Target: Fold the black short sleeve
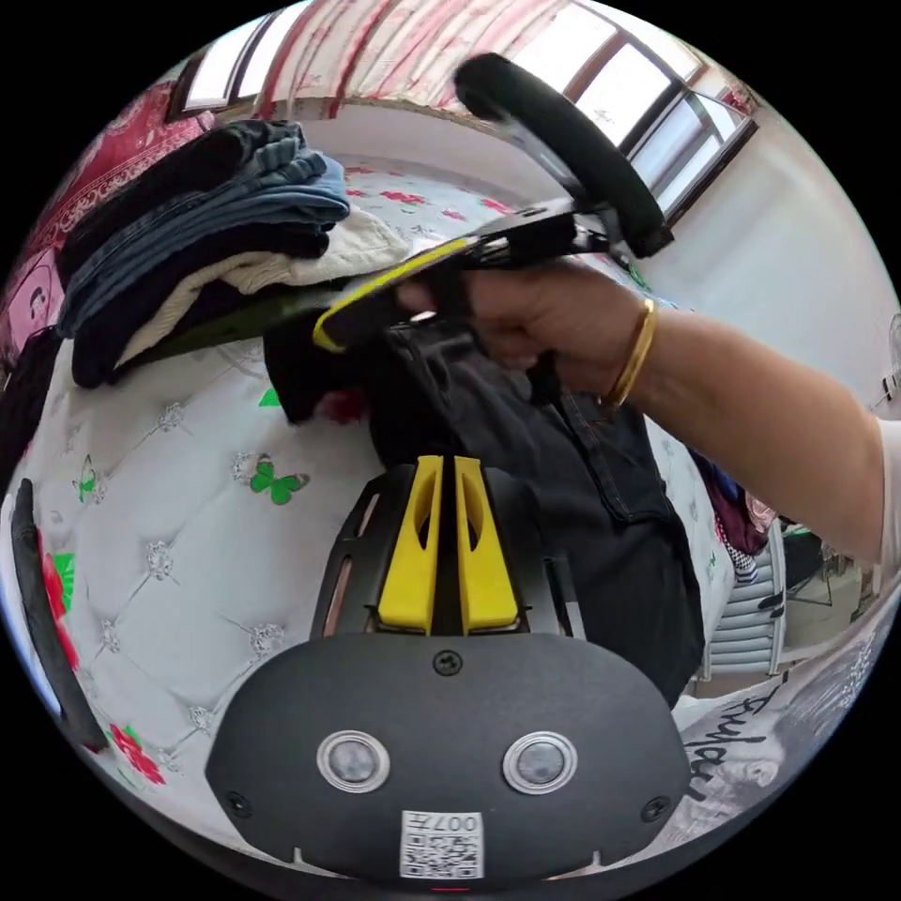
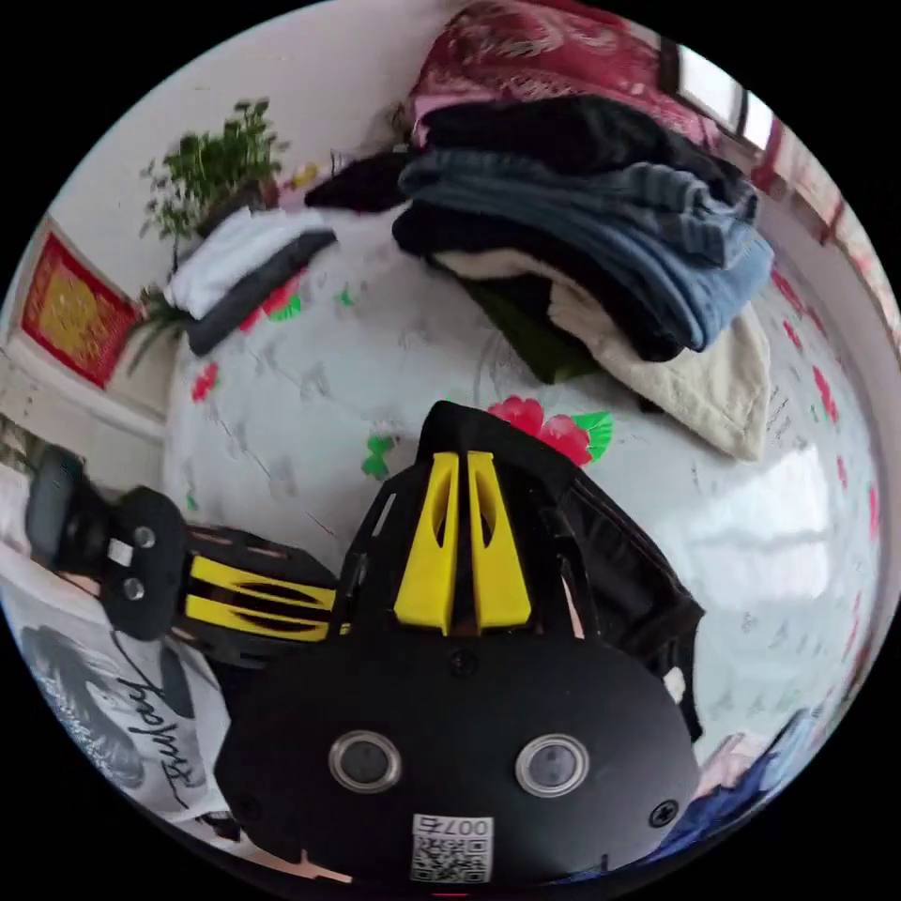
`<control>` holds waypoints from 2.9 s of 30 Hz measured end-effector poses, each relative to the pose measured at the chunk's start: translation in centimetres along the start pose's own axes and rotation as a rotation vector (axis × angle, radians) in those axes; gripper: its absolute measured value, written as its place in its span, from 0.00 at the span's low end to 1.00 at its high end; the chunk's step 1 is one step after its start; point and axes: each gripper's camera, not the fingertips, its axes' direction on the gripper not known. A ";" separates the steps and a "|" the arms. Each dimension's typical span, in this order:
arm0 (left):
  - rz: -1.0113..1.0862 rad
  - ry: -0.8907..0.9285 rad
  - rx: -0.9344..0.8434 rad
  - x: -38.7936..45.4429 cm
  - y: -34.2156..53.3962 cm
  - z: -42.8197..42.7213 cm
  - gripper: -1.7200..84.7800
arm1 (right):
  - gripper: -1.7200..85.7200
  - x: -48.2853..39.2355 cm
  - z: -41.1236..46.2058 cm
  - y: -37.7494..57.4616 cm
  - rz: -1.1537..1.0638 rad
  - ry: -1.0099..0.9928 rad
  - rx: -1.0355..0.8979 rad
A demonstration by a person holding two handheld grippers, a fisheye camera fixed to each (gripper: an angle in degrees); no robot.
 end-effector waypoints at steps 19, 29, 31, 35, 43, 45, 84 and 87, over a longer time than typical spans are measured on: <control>-0.742 0.362 0.112 -21.3 4.4 5.3 0.04 | 0.07 3.0 -12.3 18.1 0.367 0.018 0.231; 0.486 0.274 -0.146 11.6 1.0 9.8 0.01 | 0.09 -0.8 -18.3 29.3 0.495 0.283 0.124; 0.617 0.180 -0.232 15.4 4.4 14.3 0.01 | 0.10 -0.7 -18.2 31.3 0.569 0.266 0.127; 0.687 0.097 -0.333 18.4 9.6 19.5 0.04 | 0.11 -0.8 -18.3 33.1 0.633 0.233 0.154; 0.712 0.252 -0.286 19.9 12.9 18.5 0.08 | 0.11 0.7 -18.1 31.2 0.597 0.237 0.164; 0.713 0.203 -0.265 20.2 13.9 18.6 0.08 | 0.11 0.7 -18.1 30.3 0.575 0.253 0.178; 0.082 -0.234 -0.646 4.3 26.2 6.0 0.12 | 0.11 -14.9 -20.2 45.4 0.806 0.399 -0.205; 0.169 -0.257 -0.680 4.7 25.0 5.7 0.09 | 0.10 -15.4 -18.3 45.2 0.830 0.318 -0.274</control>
